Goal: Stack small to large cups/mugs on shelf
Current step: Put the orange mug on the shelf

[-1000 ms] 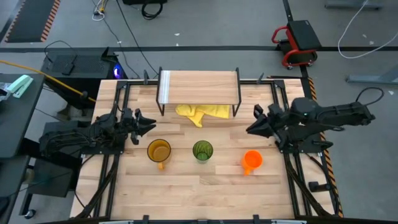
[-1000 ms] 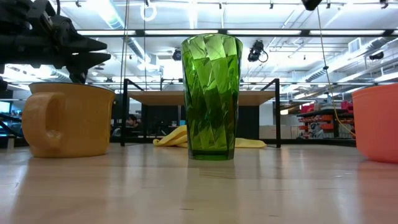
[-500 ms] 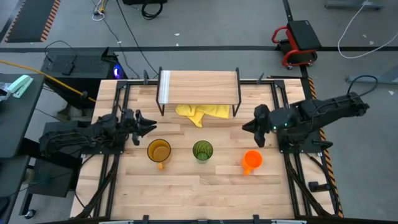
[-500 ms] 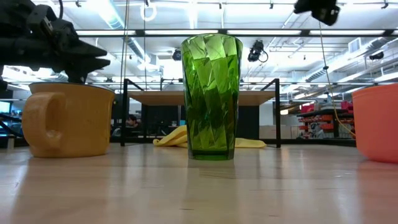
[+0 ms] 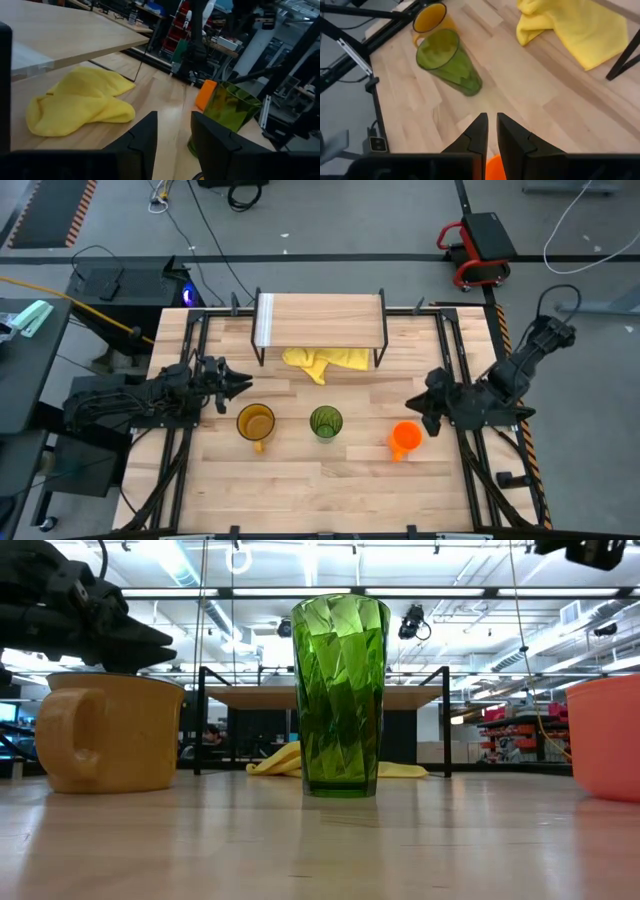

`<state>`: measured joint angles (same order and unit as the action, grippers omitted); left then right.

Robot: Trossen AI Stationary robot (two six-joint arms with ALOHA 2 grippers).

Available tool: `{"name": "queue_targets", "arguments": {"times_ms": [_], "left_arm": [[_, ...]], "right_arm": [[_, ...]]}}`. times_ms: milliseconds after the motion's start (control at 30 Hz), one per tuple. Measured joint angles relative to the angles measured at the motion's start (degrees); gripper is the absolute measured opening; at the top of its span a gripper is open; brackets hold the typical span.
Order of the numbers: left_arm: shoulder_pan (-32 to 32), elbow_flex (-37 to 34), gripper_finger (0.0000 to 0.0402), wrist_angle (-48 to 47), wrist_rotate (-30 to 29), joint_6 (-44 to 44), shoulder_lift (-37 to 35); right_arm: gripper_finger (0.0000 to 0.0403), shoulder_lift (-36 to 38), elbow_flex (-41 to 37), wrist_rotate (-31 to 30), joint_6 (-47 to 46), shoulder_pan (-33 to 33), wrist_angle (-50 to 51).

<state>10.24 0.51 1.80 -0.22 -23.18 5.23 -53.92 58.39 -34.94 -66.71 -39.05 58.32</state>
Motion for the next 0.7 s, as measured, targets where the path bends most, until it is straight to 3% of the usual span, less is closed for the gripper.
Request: {"name": "queue_targets", "arguments": {"times_ms": [400, 700], "left_arm": [[0.0, 0.0, 0.0122, 1.2, -0.1, -1.7, 0.0], [0.0, 0.0, 0.0125, 0.1, -0.1, -2.1, 0.0]], "right_arm": [[0.0048, -7.9, 0.0, -2.1, -1.2, -3.2, 0.3], [0.0048, -8.5, 0.0, -1.5, -3.7, -3.1, -0.5]]}}
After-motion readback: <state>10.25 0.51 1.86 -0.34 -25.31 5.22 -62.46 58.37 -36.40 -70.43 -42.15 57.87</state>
